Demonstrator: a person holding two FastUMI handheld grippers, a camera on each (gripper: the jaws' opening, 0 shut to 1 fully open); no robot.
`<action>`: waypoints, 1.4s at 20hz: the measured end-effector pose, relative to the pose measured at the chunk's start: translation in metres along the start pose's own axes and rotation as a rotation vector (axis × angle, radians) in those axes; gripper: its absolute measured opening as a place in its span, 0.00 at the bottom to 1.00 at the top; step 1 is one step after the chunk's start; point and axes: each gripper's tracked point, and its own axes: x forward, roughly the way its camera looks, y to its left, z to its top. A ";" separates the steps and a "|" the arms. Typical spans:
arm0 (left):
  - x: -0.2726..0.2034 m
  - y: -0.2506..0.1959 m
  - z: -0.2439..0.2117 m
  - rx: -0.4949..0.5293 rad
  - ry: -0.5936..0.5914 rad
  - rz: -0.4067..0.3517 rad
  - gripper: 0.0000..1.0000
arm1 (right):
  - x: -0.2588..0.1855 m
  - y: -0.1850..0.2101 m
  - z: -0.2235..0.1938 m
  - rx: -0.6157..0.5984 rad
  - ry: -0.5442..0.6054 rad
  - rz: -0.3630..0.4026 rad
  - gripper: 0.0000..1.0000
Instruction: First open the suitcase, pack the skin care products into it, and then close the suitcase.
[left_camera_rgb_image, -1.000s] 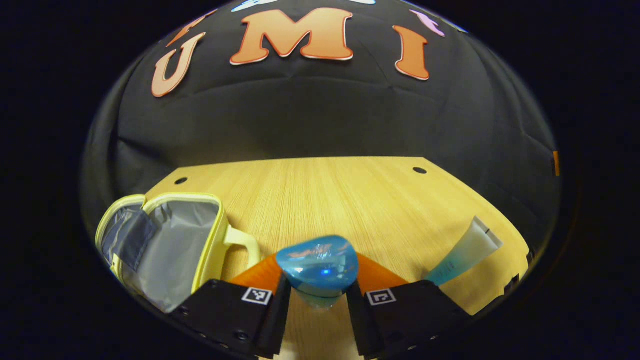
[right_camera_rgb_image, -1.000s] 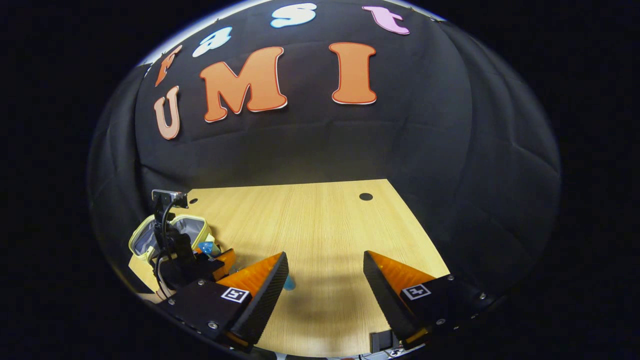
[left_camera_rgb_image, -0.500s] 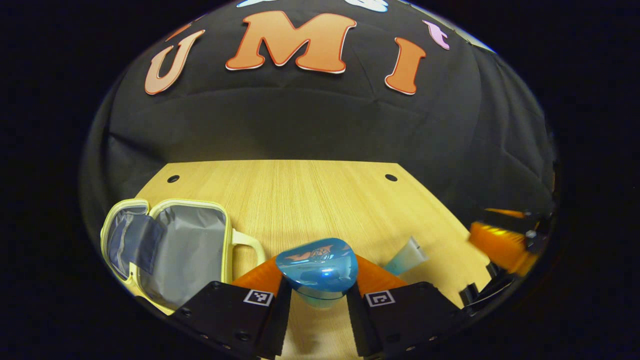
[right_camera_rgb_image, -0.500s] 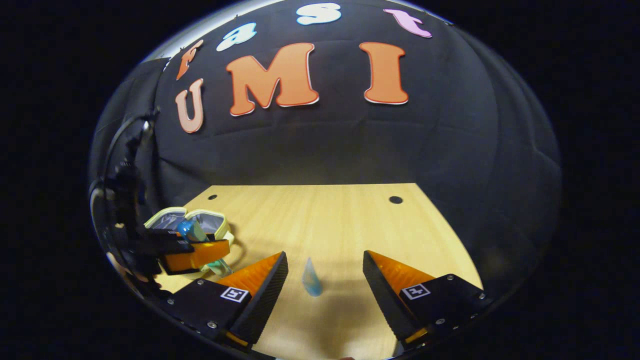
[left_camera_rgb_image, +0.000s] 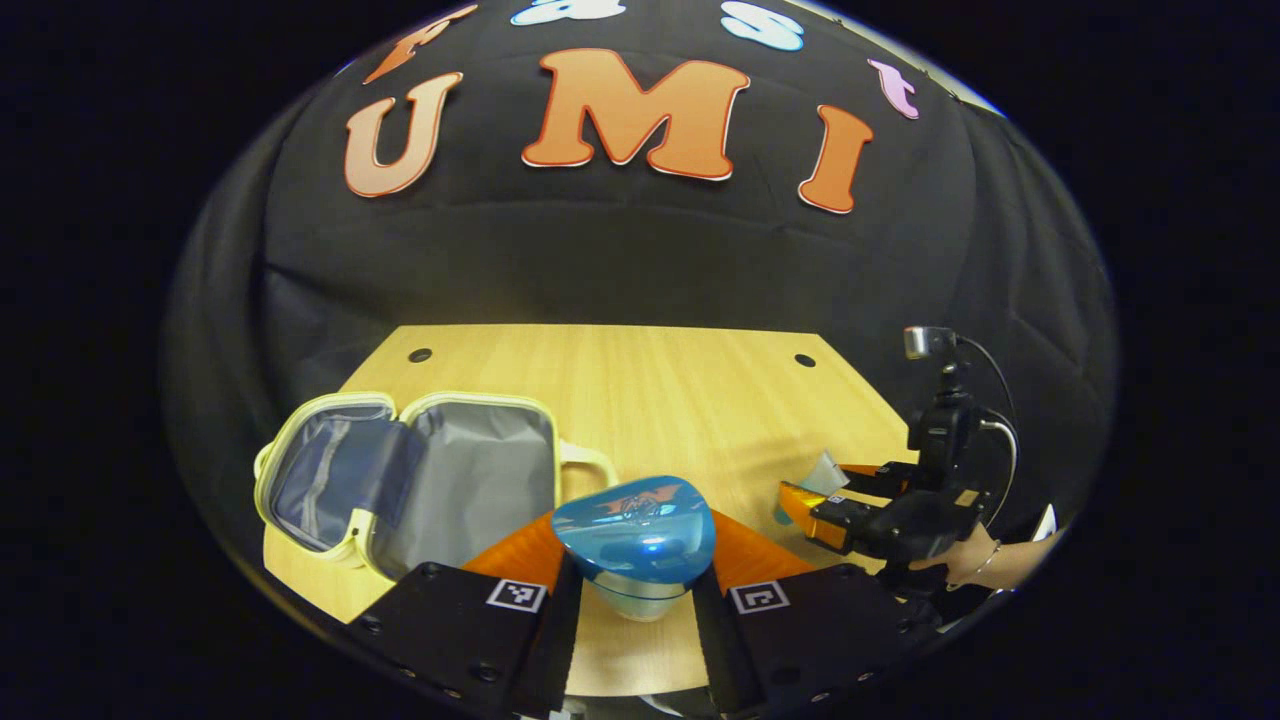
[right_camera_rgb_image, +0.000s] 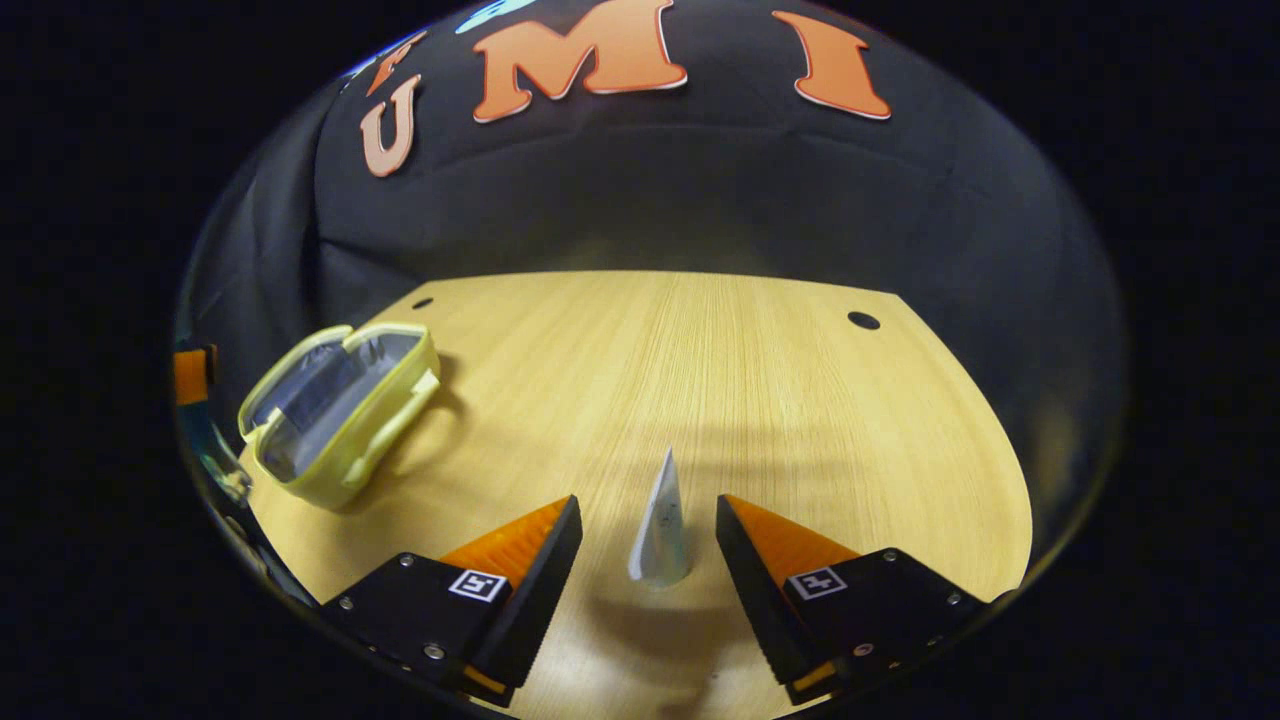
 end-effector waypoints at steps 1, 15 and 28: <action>-0.004 0.007 -0.002 -0.007 0.003 0.015 0.52 | 0.009 0.000 -0.002 0.001 0.007 -0.004 0.84; -0.008 0.122 0.001 0.069 0.338 -0.033 0.53 | -0.062 0.085 0.035 0.150 0.058 0.187 0.31; 0.116 0.202 -0.055 0.191 0.687 -0.132 0.52 | -0.089 0.159 0.041 0.381 0.049 0.056 0.31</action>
